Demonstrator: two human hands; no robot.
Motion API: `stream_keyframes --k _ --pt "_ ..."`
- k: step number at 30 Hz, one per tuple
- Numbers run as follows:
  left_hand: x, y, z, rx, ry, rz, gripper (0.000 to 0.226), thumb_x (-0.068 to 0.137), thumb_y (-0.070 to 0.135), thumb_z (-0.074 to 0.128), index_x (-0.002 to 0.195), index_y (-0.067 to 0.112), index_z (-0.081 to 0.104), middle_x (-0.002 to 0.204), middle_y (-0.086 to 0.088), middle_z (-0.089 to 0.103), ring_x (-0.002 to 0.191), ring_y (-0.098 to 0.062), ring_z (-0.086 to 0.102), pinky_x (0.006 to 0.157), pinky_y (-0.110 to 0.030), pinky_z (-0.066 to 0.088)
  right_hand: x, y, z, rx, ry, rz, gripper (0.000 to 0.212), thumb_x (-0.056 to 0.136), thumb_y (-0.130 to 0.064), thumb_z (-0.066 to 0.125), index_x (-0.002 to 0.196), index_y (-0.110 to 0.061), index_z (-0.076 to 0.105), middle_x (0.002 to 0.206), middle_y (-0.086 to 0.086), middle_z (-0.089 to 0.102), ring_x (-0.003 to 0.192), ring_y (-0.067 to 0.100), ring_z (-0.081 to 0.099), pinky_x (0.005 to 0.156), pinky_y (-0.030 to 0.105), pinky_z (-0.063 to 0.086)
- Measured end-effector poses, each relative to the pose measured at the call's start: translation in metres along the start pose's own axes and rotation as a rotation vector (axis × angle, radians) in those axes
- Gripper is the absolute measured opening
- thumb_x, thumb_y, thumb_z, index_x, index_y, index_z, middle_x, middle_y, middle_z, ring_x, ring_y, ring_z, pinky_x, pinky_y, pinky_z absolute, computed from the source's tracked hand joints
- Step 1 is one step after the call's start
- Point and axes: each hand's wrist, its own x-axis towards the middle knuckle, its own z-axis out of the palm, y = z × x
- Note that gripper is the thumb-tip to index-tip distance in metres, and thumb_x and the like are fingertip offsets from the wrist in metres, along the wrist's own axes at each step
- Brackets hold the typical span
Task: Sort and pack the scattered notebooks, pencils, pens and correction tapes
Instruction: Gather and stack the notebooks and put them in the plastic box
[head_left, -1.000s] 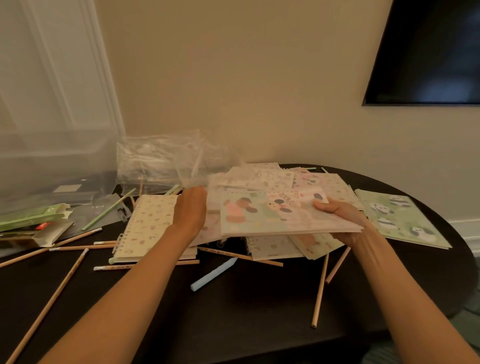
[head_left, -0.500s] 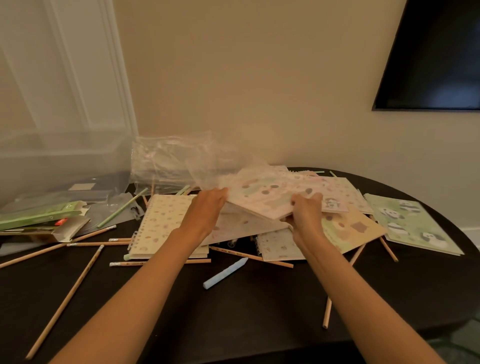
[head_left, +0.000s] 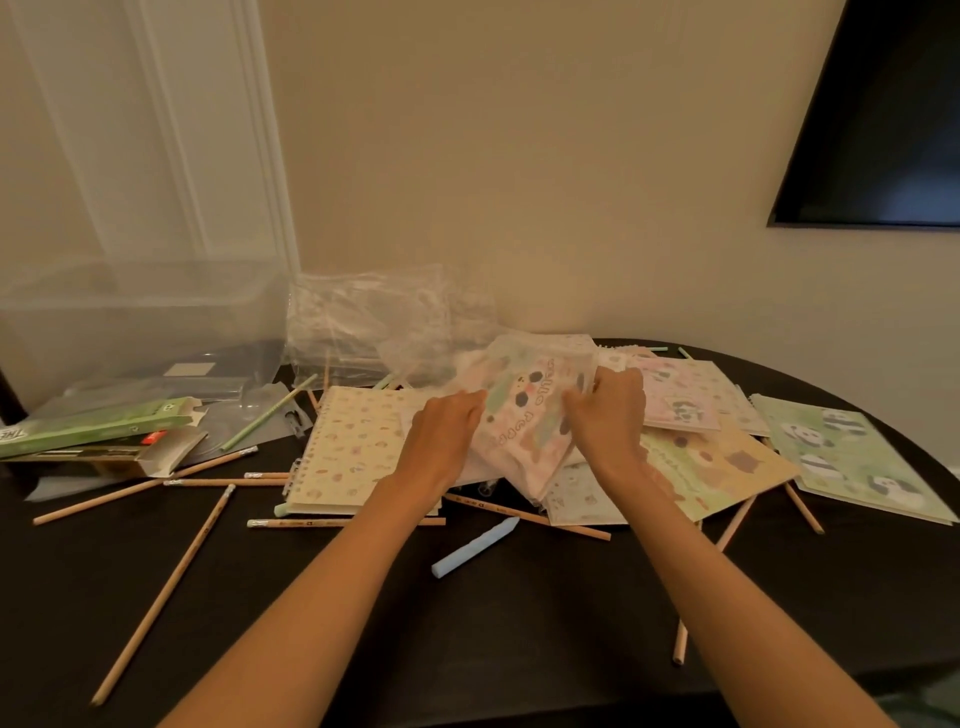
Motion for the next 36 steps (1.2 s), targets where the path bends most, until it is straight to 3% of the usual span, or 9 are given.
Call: stream_keyframes --k 5,10,13,17,21,27,32,34,36 --pt "0.002 0.003 -0.001 0.018 0.036 -0.021 0.029 0.098 0.01 0.038 0.111 0.002 0.063 0.098 -0.014 0.064 0.09 -0.028 0.058 0.073 -0.039 0.041 0.021 -0.003 -0.022 0.154 -0.474 0.436 0.011 0.086 -0.005 0.056 0.075 -0.004 0.053 0.049 0.006 0.049 0.034 0.01 0.036 0.034 0.016 0.025" --pt "0.003 0.004 -0.003 -0.038 -0.005 -0.018 0.023 0.097 0.007 0.039 0.083 0.005 0.058 0.084 -0.016 0.054 0.087 -0.021 0.052 0.068 -0.03 0.031 0.021 0.012 -0.033 0.883 -0.519 0.778 0.009 0.093 -0.001 0.048 0.084 -0.003 0.05 0.039 0.004 0.048 0.023 0.002 0.034 0.025 0.009 0.024" --pt "0.008 0.009 -0.006 -0.098 -0.055 0.034 0.024 0.097 0.007 0.039 0.077 0.018 0.046 0.083 -0.003 0.042 0.11 -0.003 0.047 0.066 -0.027 0.028 0.016 0.01 -0.027 1.254 -0.537 0.886 0.015 0.098 -0.007 0.04 0.084 -0.006 0.046 0.036 0.004 0.045 0.019 0.002 0.031 0.024 0.013 0.029" --pt "0.004 0.011 -0.011 -0.251 -0.07 0.027 0.026 0.097 0.012 0.044 0.081 0.0 0.06 0.106 -0.011 0.064 0.127 -0.012 0.043 0.09 -0.03 0.04 0.01 0.002 -0.008 1.11 -0.508 0.869 0.018 0.099 -0.016 0.044 0.081 -0.011 0.044 0.032 0.0 0.038 0.019 0.003 0.025 0.023 0.009 0.021" --pt "-0.005 0.0 -0.016 -0.275 -0.002 -0.059 0.031 0.097 0.013 0.045 0.08 -0.008 0.061 0.075 -0.014 0.056 0.075 -0.021 0.051 0.065 -0.03 0.038 0.009 0.004 -0.003 0.524 -0.72 0.714 0.021 0.098 -0.028 0.046 0.093 -0.008 0.047 0.04 0.001 0.04 0.023 0.002 0.023 0.025 0.012 0.019" --pt "-0.009 -0.012 -0.009 -0.21 -0.057 -0.121 0.035 0.096 0.012 0.044 0.061 0.006 0.046 0.062 -0.003 0.045 0.066 -0.017 0.042 0.062 -0.029 0.028 0.019 -0.006 -0.004 -0.184 -0.774 0.401 0.05 0.092 -0.042 0.053 0.114 0.002 0.051 0.044 -0.001 0.028 0.042 0.01 0.02 0.038 0.017 0.019" --pt "-0.015 -0.021 -0.002 -0.288 -0.095 -0.135 0.025 0.095 0.007 0.046 0.105 0.006 0.069 0.125 -0.008 0.059 0.128 -0.013 0.041 0.087 -0.019 0.033 0.02 -0.005 0.008 0.278 -0.557 0.425 0.026 0.086 -0.011 0.064 0.106 0.005 0.061 0.076 0.011 0.065 0.056 0.011 0.051 0.049 0.02 0.051" --pt "-0.016 -0.023 -0.002 -0.29 -0.068 -0.119 0.028 0.095 0.005 0.046 0.116 0.007 0.064 0.136 -0.01 0.049 0.135 -0.014 0.033 0.085 -0.01 0.028 0.01 -0.002 0.018 0.572 -0.554 0.512 0.021 0.091 0.001 0.051 0.111 0.006 0.055 0.105 0.021 0.065 0.074 0.019 0.062 0.066 0.029 0.057" --pt "-0.014 -0.025 -0.004 -0.305 -0.058 -0.114 0.03 0.095 0.003 0.046 0.12 0.007 0.061 0.139 -0.011 0.045 0.134 -0.015 0.034 0.085 -0.006 0.026 0.0 0.0 0.026 0.792 -0.59 0.596 0.028 0.095 0.005 0.039 0.121 0.002 0.048 0.102 0.018 0.065 0.075 0.026 0.065 0.056 0.032 0.057"
